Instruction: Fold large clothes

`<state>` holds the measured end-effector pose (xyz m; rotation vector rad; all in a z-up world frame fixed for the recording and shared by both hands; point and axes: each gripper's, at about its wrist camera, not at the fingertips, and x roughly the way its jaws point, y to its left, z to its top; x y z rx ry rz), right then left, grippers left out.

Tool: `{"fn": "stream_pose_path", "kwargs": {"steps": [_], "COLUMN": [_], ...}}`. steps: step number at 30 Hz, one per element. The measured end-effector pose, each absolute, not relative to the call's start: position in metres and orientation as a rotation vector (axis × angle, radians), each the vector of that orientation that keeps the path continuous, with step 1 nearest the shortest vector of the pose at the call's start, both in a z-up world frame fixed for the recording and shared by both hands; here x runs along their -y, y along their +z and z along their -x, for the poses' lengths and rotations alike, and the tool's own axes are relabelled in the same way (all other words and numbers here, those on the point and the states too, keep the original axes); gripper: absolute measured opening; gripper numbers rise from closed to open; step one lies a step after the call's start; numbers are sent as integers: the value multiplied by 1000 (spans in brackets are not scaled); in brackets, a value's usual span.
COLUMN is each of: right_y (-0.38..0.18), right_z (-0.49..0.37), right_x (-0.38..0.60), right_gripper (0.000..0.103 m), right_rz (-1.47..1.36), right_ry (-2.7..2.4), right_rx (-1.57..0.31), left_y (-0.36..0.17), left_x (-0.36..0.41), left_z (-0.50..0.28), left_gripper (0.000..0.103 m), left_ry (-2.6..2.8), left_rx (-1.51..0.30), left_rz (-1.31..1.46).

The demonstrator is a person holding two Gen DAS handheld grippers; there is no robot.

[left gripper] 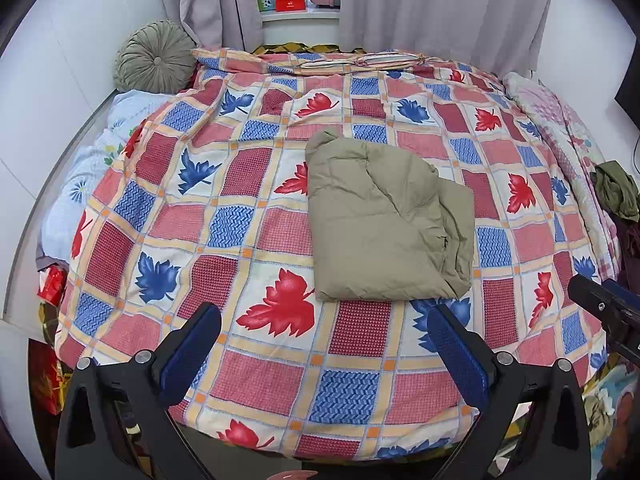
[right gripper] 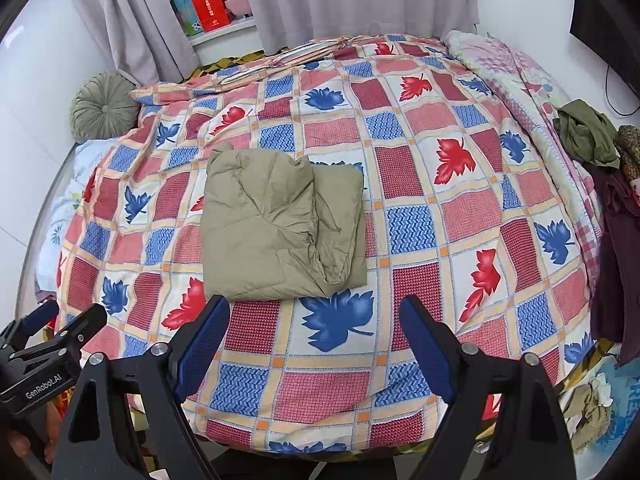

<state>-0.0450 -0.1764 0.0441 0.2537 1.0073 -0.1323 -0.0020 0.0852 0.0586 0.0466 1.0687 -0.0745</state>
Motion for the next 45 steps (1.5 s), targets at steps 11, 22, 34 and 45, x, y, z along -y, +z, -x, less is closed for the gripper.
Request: {"fn": "stream_pose_path", "kwargs": {"steps": [11,22,34,45], "right_y": [44,45,45,45], "right_z": [45,45,46,46], "right_x": [177,176,174,175], "right_gripper": [89,89,89,89], "right_rz": [-252,-251,-252,-250], "right_ry": [-132,-131,-134,-133], "right_rx": [-1007,-1007,-1006,-1006], "left_y": [59,60,60,60], "left_x": [-86,-88,-89,-89], "left_z": [2,2,4,4], "left_gripper": [103,103,103,103], "left_ry": [-74,-73,-73,-74], "left_rx": [-1070,-1068,-1066,-1067], "left_rz": [-48,-46,-45,-46]}}
